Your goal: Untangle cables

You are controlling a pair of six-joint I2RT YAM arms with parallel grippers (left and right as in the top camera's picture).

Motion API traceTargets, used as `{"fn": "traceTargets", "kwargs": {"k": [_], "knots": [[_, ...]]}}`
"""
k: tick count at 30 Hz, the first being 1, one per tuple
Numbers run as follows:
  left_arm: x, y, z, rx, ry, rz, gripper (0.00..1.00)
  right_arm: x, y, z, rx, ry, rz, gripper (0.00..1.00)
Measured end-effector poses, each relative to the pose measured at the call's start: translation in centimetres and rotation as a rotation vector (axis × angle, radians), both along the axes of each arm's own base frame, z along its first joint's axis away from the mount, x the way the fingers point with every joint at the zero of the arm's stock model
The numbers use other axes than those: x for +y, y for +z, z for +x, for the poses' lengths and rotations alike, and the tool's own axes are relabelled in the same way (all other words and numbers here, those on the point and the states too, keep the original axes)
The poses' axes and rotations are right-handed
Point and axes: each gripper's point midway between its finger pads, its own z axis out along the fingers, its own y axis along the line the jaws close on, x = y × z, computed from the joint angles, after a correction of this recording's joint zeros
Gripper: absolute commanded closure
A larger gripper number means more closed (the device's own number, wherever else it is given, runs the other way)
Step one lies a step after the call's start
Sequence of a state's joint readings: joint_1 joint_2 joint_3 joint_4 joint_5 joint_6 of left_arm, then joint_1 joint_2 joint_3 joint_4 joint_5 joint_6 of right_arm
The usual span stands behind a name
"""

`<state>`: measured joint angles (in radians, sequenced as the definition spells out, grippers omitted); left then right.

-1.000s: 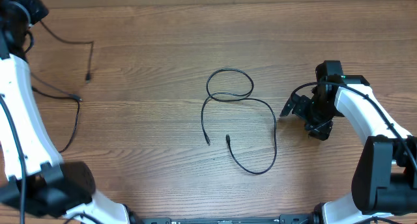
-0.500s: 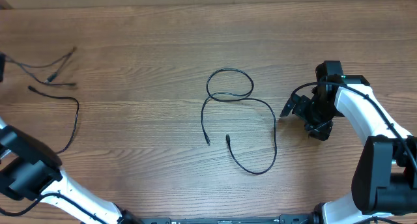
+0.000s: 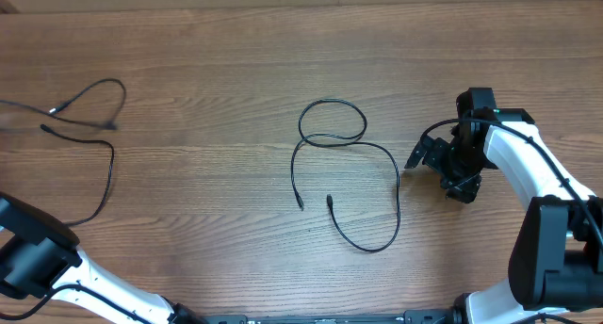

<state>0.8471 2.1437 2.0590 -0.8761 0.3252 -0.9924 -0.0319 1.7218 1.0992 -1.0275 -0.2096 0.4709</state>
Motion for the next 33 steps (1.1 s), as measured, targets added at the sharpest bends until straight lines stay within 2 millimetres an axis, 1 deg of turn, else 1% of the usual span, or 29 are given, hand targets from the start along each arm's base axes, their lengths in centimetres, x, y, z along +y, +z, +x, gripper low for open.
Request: {"fn": "traceTargets", "kwargs": {"k": [3,8,13,18,20,22,27,28,29,31,32,33], "knots": [[-0.5,-0.4,-0.3,0.022,-0.014,-0.015,0.0,0.0,0.0,0.0,0.0,0.0,0.0,0.0],[-1.4,-0.5,-0.2,0.023,-0.085,-0.016,0.0,0.0,0.0,0.0,-0.002,0.0,0.0,0.0],[-3.2,-0.7,0.2,0.031,-0.19,-0.019,0.0,0.0,0.0,0.1,-0.003,0.0,0.0,0.0],[-5.9,-1.1,1.4,0.063,-0.358,0.03,0.0,0.0,0.0,0.2,-0.008,0.0,0.0,0.0],[-7.6,-1.2,2.3,0.072,-0.444,0.059,0.0,0.0,0.0,0.2,-0.008,0.0,-0.001,0.0],[-9.9,-1.3,3.5,0.079,-0.537,0.085,0.0,0.0,0.0,0.2,-0.007,0.0,0.0,0.0],[-17.9,-1.4,7.5,0.077,-0.817,0.167,0.0,0.0,0.0,0.2,-0.007,0.0,0.0,0.0],[-20.2,-1.4,8.3,0.075,-0.894,0.192,0.0,0.0,0.0,0.2,-0.008,0.0,-0.001,0.0],[-21.8,-1.4,8.8,0.072,-0.952,0.211,0.0,0.0,0.0,0.2,-0.008,0.0,0.0,0.0],[-26.3,-1.4,9.9,0.061,-1.106,0.266,0.0,0.0,0.0,0.3,-0.011,0.0,-0.001,0.0],[-28.9,-1.4,10.4,0.051,-1.191,0.297,0.0,0.0,0.0,0.3,-0.013,0.0,0.0,0.0],[-30.8,-1.4,10.7,0.044,-1.252,0.319,0.0,0.0,0.0,0.3,-0.014,0.0,-0.001,0.0]]}}
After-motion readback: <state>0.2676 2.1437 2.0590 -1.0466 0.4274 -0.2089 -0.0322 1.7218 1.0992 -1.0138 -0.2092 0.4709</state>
